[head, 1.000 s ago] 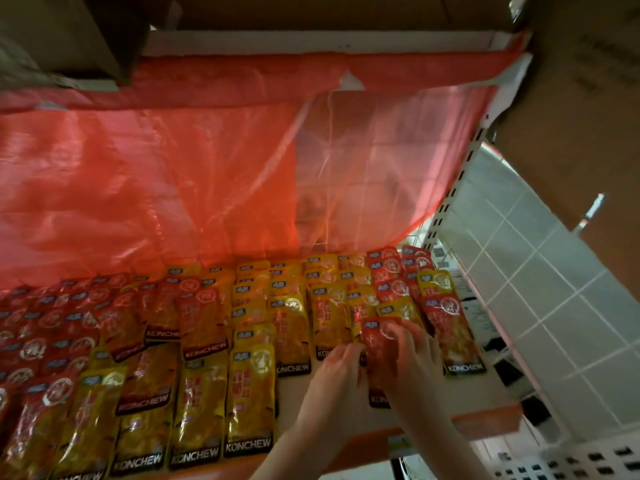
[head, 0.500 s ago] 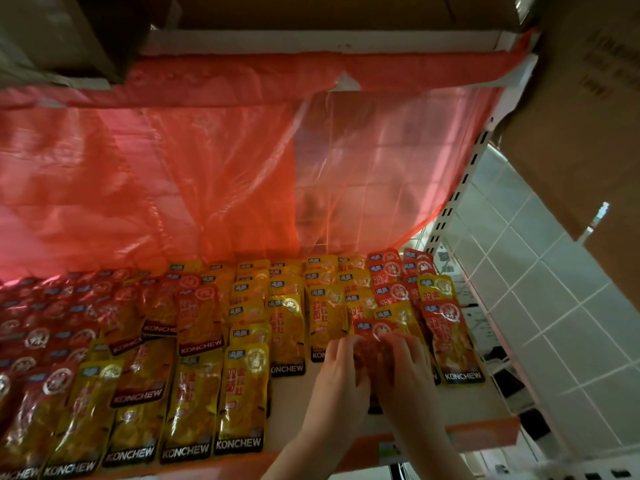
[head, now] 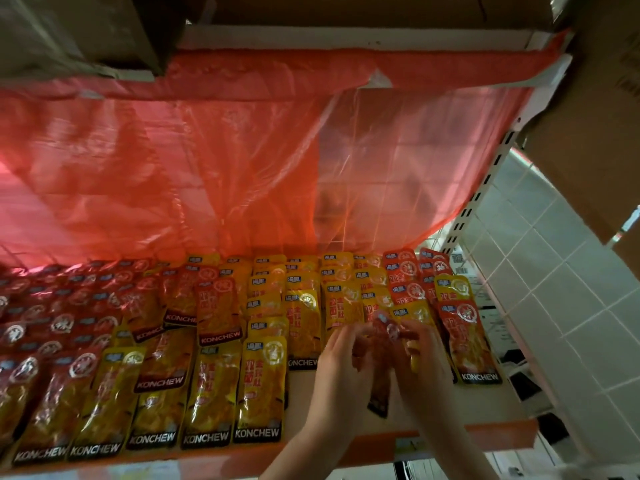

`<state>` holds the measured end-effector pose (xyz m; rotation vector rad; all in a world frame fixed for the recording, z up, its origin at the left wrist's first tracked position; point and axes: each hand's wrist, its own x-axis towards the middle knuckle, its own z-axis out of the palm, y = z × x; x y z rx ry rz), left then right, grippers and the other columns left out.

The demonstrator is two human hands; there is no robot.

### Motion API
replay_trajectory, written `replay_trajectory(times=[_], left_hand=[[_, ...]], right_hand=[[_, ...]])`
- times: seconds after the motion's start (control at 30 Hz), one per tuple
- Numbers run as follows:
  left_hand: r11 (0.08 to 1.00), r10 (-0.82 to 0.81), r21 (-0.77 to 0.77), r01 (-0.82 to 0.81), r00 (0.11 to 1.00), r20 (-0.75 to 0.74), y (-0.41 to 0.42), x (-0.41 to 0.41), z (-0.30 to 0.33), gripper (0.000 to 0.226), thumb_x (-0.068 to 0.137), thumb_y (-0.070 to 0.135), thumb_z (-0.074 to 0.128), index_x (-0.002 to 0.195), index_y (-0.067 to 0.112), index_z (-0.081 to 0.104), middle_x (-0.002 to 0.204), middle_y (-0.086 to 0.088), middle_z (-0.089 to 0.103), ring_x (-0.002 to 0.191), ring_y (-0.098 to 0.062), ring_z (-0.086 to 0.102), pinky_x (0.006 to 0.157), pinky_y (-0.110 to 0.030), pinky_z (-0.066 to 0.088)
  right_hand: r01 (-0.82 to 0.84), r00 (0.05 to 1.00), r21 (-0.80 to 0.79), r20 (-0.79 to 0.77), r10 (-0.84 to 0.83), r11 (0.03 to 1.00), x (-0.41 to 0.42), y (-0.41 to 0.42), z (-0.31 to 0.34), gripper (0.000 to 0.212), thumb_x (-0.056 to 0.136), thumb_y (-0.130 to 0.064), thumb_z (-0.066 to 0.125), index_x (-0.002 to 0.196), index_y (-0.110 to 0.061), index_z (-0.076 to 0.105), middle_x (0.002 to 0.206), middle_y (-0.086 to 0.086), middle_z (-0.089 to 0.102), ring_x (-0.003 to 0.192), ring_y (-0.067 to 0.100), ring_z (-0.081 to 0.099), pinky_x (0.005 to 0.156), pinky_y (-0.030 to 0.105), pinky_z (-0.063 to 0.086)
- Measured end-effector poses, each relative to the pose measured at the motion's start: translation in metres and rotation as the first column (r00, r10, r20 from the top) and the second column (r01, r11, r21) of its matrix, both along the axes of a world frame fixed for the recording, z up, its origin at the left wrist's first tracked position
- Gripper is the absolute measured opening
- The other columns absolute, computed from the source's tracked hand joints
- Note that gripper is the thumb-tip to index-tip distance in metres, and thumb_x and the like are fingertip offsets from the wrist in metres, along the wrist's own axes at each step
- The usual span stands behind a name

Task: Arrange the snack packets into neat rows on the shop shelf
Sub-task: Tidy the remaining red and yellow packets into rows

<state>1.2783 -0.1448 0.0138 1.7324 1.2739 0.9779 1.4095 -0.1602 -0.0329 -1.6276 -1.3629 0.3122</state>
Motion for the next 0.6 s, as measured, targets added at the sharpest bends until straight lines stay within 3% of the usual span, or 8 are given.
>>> replay_trajectory(times=[0.07, 0.13, 0.27, 0.33, 0.5, 0.6], left_hand=[[0.994, 0.038, 0.105, -0.037, 0.999, -0.007, 0.001, -0.013, 0.005, 0.035, 0.084, -0.002, 0.061, 0.089, 0.033, 0.056, 0.094, 0.019, 0.056, 0.093, 0.006, 0.054, 0.076, -0.007, 0.045], [0.98, 0.098, 0.176, -0.096, 0.995, -0.005, 0.004, -0.028, 0.006, 0.04, 0.081, -0.003, 0.064, 0.083, 0.035, 0.055, 0.09, 0.02, 0.056, 0.09, 0.005, 0.055, 0.074, -0.007, 0.045], [0.948, 0.239, 0.213, -0.238, 0.971, 0.019, 0.014, -0.064, 0.01, 0.037, 0.078, -0.005, 0.066, 0.08, 0.032, 0.059, 0.086, 0.016, 0.06, 0.086, 0.0, 0.058, 0.07, -0.008, 0.046], [0.929, 0.299, 0.218, -0.3, 0.953, 0.038, 0.02, -0.086, 0.013, 0.035, 0.078, -0.006, 0.066, 0.079, 0.029, 0.061, 0.085, 0.014, 0.062, 0.085, -0.001, 0.059, 0.068, -0.008, 0.047], [0.867, 0.457, 0.198, -0.458, 0.888, 0.054, 0.033, -0.138, 0.015, 0.029, 0.08, -0.003, 0.066, 0.082, 0.026, 0.063, 0.084, 0.011, 0.064, 0.08, -0.003, 0.061, 0.067, -0.012, 0.049], [0.811, 0.562, 0.17, -0.56, 0.826, 0.041, 0.042, -0.162, 0.016, 0.027, 0.083, -0.003, 0.063, 0.083, 0.024, 0.061, 0.085, 0.008, 0.062, 0.078, -0.004, 0.059, 0.065, -0.012, 0.043]], right_hand=[[-0.024, 0.995, -0.02, -0.096, 0.022, 0.999, -0.006, 0.007, 0.003, 0.042, 0.087, -0.053, 0.046, 0.118, -0.025, 0.047, 0.106, -0.006, 0.054, 0.095, 0.013, 0.06, 0.072, 0.036, 0.056], [-0.077, 0.984, -0.019, -0.163, 0.072, 0.997, -0.018, 0.016, 0.006, 0.04, 0.088, -0.053, 0.048, 0.117, -0.025, 0.049, 0.107, -0.004, 0.056, 0.096, 0.015, 0.061, 0.074, 0.039, 0.055], [-0.201, 0.964, -0.038, -0.183, 0.191, 0.979, -0.052, 0.033, 0.02, 0.014, 0.093, -0.041, 0.05, 0.107, -0.038, 0.053, 0.107, -0.013, 0.054, 0.101, 0.002, 0.055, 0.073, 0.015, 0.048], [-0.268, 0.949, -0.058, -0.19, 0.253, 0.962, -0.069, 0.042, 0.023, 0.015, 0.091, -0.038, 0.048, 0.105, -0.038, 0.054, 0.109, -0.013, 0.054, 0.1, 0.0, 0.055, 0.073, 0.009, 0.045], [-0.411, 0.904, -0.044, -0.151, 0.401, 0.91, -0.114, 0.059, 0.031, 0.018, 0.094, -0.014, 0.053, 0.109, -0.023, 0.058, 0.111, -0.007, 0.057, 0.102, -0.003, 0.056, 0.084, 0.013, 0.047], [-0.509, 0.861, -0.069, -0.073, 0.504, 0.858, -0.14, 0.06, 0.037, 0.018, 0.095, -0.018, 0.051, 0.11, -0.024, 0.058, 0.111, -0.013, 0.058, 0.104, -0.003, 0.054, 0.088, 0.016, 0.046]])
